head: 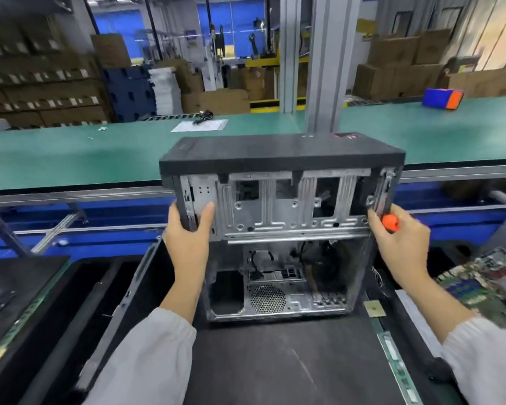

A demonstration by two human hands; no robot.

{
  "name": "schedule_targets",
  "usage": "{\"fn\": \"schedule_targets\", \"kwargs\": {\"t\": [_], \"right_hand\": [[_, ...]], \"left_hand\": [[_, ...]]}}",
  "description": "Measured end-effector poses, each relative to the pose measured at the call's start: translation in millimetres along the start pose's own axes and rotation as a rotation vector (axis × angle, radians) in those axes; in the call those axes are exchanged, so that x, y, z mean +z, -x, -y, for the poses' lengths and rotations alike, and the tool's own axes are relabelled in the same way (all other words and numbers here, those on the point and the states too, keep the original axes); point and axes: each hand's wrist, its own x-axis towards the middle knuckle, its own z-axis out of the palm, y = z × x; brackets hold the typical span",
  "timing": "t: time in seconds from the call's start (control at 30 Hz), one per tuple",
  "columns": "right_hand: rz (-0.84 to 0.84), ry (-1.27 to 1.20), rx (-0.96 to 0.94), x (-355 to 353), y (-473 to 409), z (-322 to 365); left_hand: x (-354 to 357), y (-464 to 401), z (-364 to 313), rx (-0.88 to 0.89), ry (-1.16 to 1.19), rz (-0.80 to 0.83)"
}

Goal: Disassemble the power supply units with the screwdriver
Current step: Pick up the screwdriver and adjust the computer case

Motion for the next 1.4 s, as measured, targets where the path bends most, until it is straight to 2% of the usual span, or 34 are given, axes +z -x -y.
{"fn": "schedule_targets", "kwargs": {"t": [0.17, 0.4, 0.5, 0.93, 1.17, 1.4], "right_hand": [[0.01, -0.018, -0.075, 13.8, 12.5, -2.4], [0.027, -0.105, -0.082, 8.0, 19.5, -3.5], [0.034, -0.09, -0.09, 6.2, 20.7, -3.3], [0.05, 0.012, -0.08, 8.3, 23.4, 10.4], [0.075, -0.07, -0.057, 7.5, 30.0, 10.0], [0.042, 0.052, -0.094, 13.7, 24.9, 10.2]], "left_hand": [[-11.7, 21.7, 33.2, 0.032, 0.036, -0.05], [-22.5, 32.2, 61.1, -0.002, -0.008, 0.142], [-21.1, 44.0, 74.2, -0.075, 0.028, 0.136], [-9.0, 4.3, 72.5, -0.126, 0.02, 0.162], [-13.6, 7.7, 74.8, -0.14, 0.021, 0.183], [-6.5, 11.5, 75.0, -0.121, 0.007, 0.129]]}}
